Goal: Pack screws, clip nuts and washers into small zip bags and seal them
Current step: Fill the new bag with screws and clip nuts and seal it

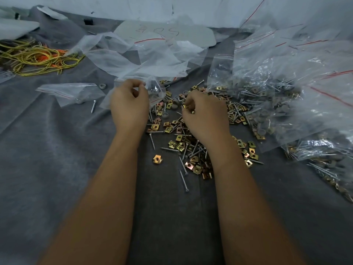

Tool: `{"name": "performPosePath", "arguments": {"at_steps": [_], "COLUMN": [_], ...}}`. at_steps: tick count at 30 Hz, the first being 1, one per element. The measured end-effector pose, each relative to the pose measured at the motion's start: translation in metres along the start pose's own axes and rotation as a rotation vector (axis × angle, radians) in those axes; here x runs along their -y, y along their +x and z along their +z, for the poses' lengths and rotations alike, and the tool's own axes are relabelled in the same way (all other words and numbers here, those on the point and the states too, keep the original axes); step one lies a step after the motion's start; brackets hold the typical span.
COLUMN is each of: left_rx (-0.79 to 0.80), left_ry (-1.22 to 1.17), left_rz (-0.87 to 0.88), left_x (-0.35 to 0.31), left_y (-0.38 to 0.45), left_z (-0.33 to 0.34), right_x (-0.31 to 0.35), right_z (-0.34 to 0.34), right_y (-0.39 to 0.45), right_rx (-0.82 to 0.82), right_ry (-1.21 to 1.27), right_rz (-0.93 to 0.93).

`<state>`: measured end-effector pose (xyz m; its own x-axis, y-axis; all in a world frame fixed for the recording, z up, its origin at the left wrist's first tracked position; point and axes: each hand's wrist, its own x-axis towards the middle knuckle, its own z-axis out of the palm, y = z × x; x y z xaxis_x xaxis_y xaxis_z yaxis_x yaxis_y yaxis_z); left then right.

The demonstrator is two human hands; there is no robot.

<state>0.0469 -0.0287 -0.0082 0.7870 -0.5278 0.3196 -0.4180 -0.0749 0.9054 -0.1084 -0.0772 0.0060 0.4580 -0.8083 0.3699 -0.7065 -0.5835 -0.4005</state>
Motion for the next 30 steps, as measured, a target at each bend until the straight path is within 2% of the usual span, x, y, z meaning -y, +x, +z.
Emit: {"name": "performPosePath", "arguments": {"at_steps": [6, 13, 19, 24, 27, 30], "left_rx": [0.059, 0.094, 0.154, 0.171, 0.194, 0.228], "left_ry": [0.055, 0.083, 0.068, 0.126, 0.158, 0.179], "left_rz": [0.054, 0.054, 0.062, 0.050, 0.066, 0.106], "left_x": [-0.004, -0.007, -0.009, -0.008, -0.009, -0.010], "left_y": [-0.006, -0.010, -0.015, -0.014, -0.015, -0.017], "left_z": [0.004, 0.010, 0.016, 0.017, 0.017, 0.017], "right_x": [0.008, 0.015, 0.022, 0.017, 0.015, 0.017], "right_z": [0.015, 0.016, 0.017, 0.010, 0.007, 0.006], "right_y": [0.002, 0.002, 0.002, -0.001, -0.001, -0.001], "right_rx": [0.171, 0.103, 0.024, -0.122, -0.236, -0.263], "right_ry": [-0.198, -0.171, -0.121, 0.066, 0.260, 0.440], "right_rz": [-0.140, -0.156, -0.089, 0.032, 0.091, 0.091]}}
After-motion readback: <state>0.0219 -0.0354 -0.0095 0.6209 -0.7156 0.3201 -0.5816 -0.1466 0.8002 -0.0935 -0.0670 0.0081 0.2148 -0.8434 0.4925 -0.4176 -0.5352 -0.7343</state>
